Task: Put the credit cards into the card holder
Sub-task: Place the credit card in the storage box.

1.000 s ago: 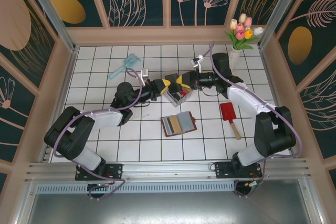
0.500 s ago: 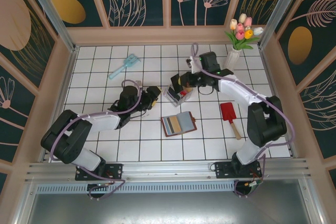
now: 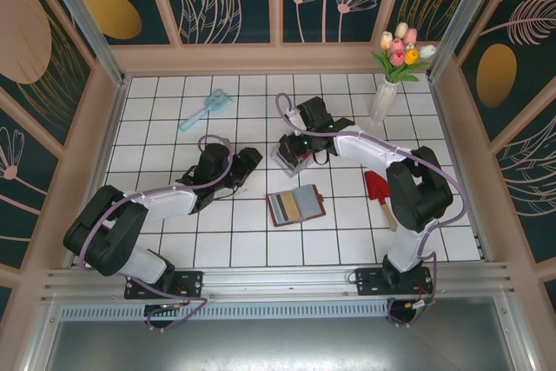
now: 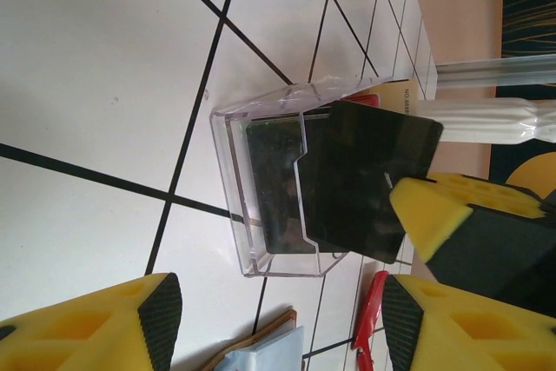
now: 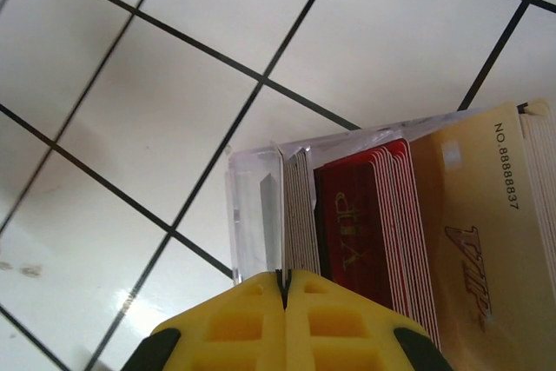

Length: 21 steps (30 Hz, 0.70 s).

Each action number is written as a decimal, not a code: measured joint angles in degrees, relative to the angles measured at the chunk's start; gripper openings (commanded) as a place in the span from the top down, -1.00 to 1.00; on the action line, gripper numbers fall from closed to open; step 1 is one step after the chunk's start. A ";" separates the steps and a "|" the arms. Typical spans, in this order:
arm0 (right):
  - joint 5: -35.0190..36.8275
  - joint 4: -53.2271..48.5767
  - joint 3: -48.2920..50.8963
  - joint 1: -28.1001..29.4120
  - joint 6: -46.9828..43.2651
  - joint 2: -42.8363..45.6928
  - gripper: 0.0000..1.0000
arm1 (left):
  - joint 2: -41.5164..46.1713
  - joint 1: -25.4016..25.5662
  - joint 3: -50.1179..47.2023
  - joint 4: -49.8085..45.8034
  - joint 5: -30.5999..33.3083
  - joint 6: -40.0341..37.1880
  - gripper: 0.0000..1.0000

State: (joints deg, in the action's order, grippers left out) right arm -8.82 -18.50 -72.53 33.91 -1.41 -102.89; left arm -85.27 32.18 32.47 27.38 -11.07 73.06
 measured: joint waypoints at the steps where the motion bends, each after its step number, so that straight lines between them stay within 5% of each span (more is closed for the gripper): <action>1: 0.31 -0.07 -0.09 0.17 -0.28 -0.31 1.00 | 0.00 0.00 0.00 -0.02 0.00 0.00 -0.29; 21: 6.82 -9.18 -5.55 4.24 -4.50 -3.56 1.00 | -0.63 0.00 0.00 0.04 -0.66 0.02 -0.28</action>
State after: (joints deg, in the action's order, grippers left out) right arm -2.00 -27.68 -78.08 38.15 -5.91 -106.45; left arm -85.91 32.18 32.47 27.42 -11.73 73.08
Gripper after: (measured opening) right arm 0.051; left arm 0.637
